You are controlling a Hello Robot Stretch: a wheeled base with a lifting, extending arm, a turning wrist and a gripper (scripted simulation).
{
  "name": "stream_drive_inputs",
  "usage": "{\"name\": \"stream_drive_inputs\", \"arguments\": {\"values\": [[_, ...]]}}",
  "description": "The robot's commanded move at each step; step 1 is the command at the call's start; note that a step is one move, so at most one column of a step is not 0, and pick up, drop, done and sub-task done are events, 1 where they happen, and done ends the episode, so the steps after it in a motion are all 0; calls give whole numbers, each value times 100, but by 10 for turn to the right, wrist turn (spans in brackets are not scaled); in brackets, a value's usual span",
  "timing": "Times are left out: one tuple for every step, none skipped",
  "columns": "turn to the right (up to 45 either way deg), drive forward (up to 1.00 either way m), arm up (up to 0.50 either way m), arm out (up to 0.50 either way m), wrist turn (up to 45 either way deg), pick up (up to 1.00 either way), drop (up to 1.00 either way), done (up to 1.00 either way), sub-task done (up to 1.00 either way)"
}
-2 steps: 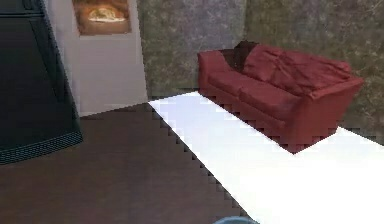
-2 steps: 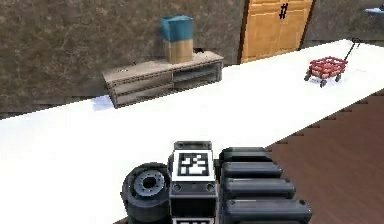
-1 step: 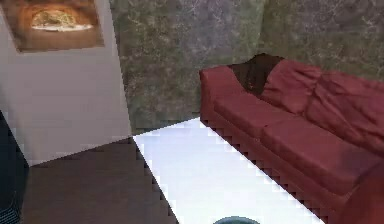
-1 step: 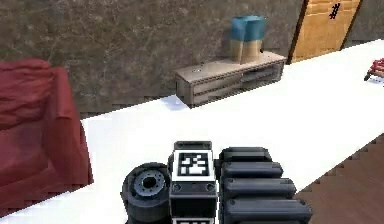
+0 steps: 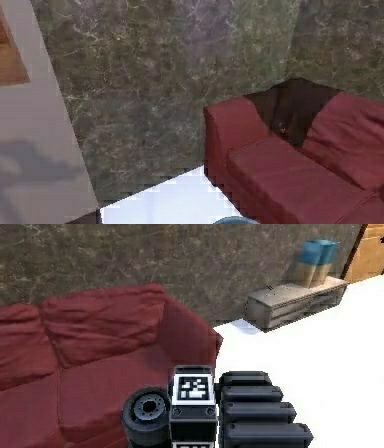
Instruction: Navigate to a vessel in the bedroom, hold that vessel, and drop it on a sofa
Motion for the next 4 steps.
{"name": "stream_drive_inputs", "arguments": {"values": [[60,0,0,0,0,0,0,0,0],[0,35,0,0,0,0,0,0,0],[450,0,0,0,0,0,0,0,0],[450,0,0,0,0,0,0,0,0]]}}
